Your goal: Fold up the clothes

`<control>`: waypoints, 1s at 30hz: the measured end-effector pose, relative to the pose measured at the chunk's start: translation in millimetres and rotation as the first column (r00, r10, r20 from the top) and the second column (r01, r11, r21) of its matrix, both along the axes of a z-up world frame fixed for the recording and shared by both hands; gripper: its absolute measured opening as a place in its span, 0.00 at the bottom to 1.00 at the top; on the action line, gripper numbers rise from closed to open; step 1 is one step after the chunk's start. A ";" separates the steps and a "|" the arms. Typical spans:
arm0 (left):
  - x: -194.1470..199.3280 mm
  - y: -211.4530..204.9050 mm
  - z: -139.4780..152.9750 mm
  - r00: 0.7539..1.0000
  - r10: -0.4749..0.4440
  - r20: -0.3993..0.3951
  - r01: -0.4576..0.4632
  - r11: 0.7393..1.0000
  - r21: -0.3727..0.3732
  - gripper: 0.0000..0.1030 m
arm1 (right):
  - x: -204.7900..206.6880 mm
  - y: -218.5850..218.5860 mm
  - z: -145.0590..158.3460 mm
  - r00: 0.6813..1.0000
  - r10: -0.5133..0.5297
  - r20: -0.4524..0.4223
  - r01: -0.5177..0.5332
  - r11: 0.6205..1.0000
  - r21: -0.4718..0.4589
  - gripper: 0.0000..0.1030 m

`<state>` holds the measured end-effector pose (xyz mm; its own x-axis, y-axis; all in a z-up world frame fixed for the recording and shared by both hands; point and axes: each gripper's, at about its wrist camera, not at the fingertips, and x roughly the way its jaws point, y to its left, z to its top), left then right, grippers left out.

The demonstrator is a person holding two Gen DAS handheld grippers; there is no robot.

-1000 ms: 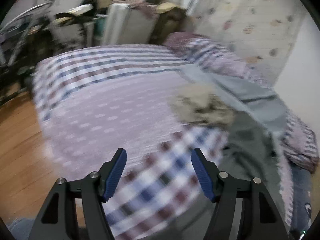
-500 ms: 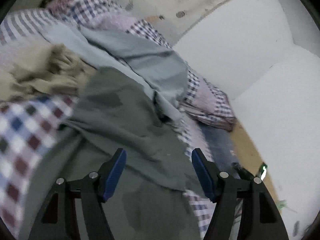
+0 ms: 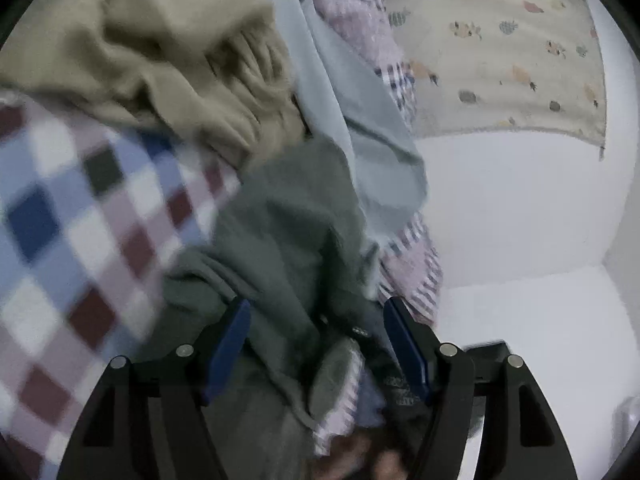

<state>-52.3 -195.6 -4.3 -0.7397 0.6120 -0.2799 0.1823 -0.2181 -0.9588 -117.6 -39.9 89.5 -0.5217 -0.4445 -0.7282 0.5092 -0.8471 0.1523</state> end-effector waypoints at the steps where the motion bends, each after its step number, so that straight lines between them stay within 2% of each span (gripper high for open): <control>1: -5.1 6.7 2.5 0.999 -0.034 -0.007 0.034 0.999 -0.013 0.70 | 0.6 1.2 -2.4 1.000 0.004 0.012 -0.004 1.000 -0.006 0.03; 6: -32.9 38.0 6.5 0.989 -0.149 -0.016 0.147 0.984 -0.099 0.70 | 4.9 23.2 -3.3 0.996 0.041 0.080 -0.035 0.997 -0.075 0.07; 7: -39.9 43.2 3.7 0.987 -0.161 -0.003 0.160 0.980 -0.116 0.70 | 5.0 27.0 -4.1 0.995 0.048 0.090 -0.042 0.996 -0.077 0.13; 9: -54.5 52.5 -3.6 0.984 -0.178 0.020 0.179 0.975 -0.131 0.70 | 8.5 34.5 -5.6 0.994 0.061 0.095 -0.053 0.995 -0.084 0.32; 10: -61.9 57.0 -7.4 0.982 -0.186 0.032 0.189 0.973 -0.136 0.70 | 11.9 39.5 -5.2 0.993 0.068 0.095 -0.060 0.994 -0.089 0.46; 13: -74.9 64.6 -14.5 0.980 -0.192 0.050 0.197 0.971 -0.138 0.70 | 22.6 54.4 0.4 0.993 0.079 0.091 -0.072 0.995 -0.076 0.48; 15: -78.7 66.3 -16.8 0.981 -0.185 0.052 0.191 0.973 -0.131 0.70 | 35.0 79.8 11.1 0.996 0.067 0.053 -0.064 0.996 -0.058 0.48; 18: -81.3 69.1 -11.2 0.982 -0.185 0.037 0.188 0.973 -0.137 0.70 | 53.2 132.0 28.4 0.999 0.011 -0.037 -0.012 1.000 -0.023 0.58; 19: -82.4 71.2 -8.2 0.981 -0.190 0.028 0.192 0.970 -0.149 0.64 | 59.1 159.2 33.6 0.996 -0.041 -0.085 0.042 0.999 0.010 0.61; 20: -83.5 72.9 -5.3 0.981 -0.194 0.027 0.196 0.967 -0.162 0.50 | 62.7 184.3 36.8 0.988 -0.095 -0.119 0.100 0.994 0.035 0.63; 21: -84.8 74.3 -2.4 0.980 -0.196 0.031 0.199 0.964 -0.176 0.44 | 64.4 202.2 38.2 0.982 -0.132 -0.132 0.139 0.989 0.046 0.63; 22: -84.9 75.0 0.2 0.980 -0.198 0.038 0.201 0.961 -0.188 0.30 | 64.9 225.5 37.4 0.975 -0.178 -0.133 0.187 0.981 0.056 0.63; 26: -83.1 73.9 9.4 0.985 -0.172 0.016 0.172 0.969 -0.175 0.02 | 62.1 291.0 25.8 0.951 -0.300 -0.073 0.305 0.949 0.078 0.63; 30: -80.9 67.2 34.0 0.988 -0.125 -0.087 0.114 0.986 -0.118 0.02 | 62.0 312.7 2.5 0.950 -0.309 -0.043 0.312 0.935 0.168 0.63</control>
<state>-133.2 -128.4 29.6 -0.6895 0.6660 -0.2847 0.0590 -0.3401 -0.9385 -55.6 272.8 92.0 -0.6257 -0.1287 -0.7693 0.2181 -0.9758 -0.0142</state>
